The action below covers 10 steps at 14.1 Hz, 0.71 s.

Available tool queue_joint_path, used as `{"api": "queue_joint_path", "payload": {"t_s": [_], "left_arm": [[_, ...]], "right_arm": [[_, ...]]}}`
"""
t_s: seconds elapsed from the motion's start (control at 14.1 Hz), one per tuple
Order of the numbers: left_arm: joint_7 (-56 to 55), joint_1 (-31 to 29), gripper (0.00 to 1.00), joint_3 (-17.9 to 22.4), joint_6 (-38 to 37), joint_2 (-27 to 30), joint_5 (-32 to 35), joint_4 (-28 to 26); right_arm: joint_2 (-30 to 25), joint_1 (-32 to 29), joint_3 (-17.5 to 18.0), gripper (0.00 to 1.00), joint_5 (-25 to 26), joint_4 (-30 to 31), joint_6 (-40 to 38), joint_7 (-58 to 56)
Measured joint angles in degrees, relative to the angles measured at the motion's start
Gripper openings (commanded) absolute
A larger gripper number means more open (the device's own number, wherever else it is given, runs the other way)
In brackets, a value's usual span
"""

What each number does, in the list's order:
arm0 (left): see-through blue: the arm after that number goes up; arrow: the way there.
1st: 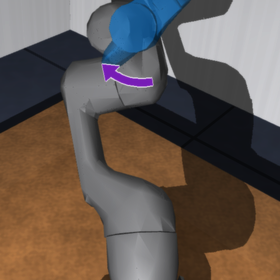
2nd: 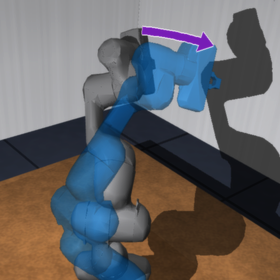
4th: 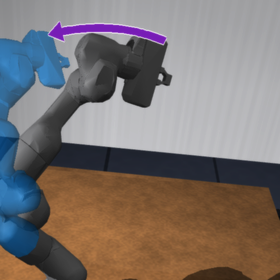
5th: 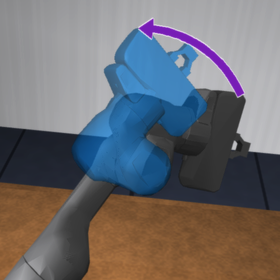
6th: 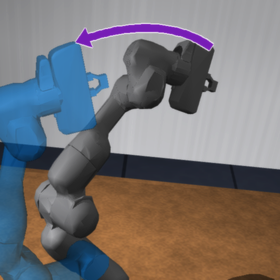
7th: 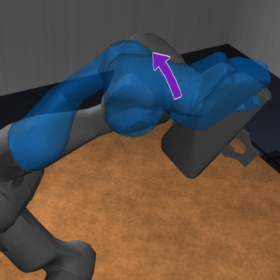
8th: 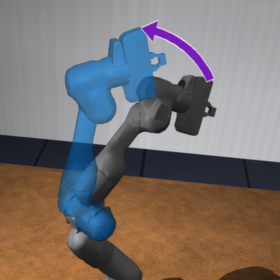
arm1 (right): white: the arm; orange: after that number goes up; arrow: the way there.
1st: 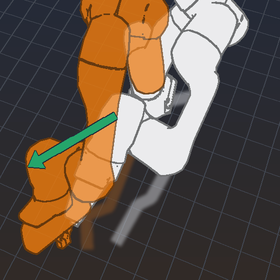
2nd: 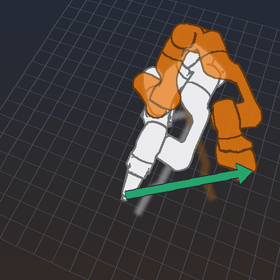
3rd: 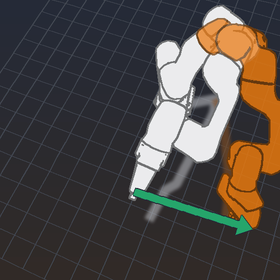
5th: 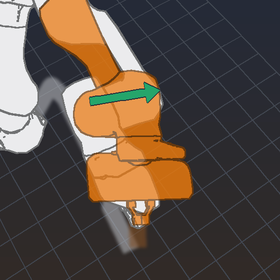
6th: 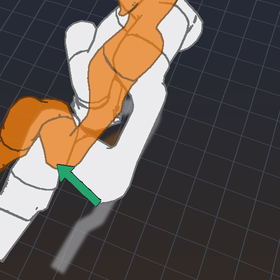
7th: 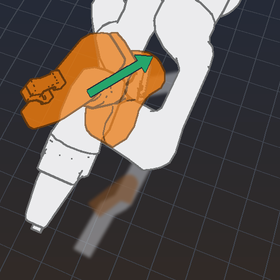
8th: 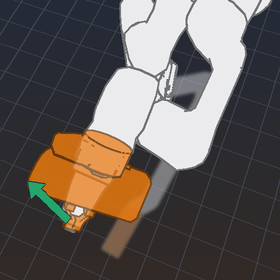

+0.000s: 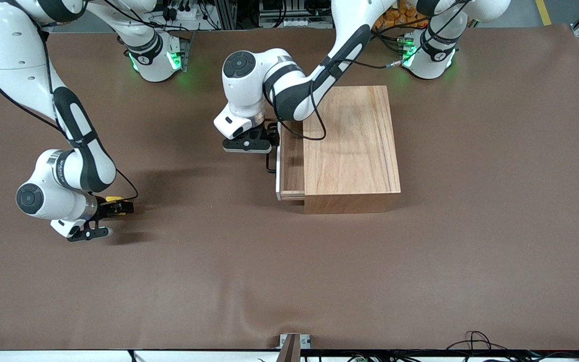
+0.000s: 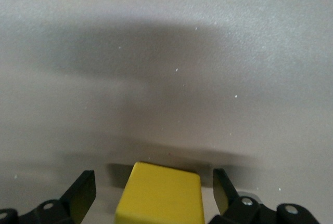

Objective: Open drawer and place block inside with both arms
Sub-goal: 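Pull the drawer open with the left gripper while the right gripper lowers to the cube, then close the right gripper on the yellow cube and lift it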

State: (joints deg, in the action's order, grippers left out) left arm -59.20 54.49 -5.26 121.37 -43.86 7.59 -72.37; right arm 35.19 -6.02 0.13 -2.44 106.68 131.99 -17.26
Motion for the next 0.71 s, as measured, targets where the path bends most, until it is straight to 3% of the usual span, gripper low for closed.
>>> {"api": "queue_joint_path", "payload": {"t_s": [0.71], "left_arm": [[0.0,1.08,1.0,0.3,5.18,-1.75,0.01,0.03]], "right_arm": [[-0.85,-1.55,-0.32,1.0,-0.26,0.08,-2.58,-4.54]]}}
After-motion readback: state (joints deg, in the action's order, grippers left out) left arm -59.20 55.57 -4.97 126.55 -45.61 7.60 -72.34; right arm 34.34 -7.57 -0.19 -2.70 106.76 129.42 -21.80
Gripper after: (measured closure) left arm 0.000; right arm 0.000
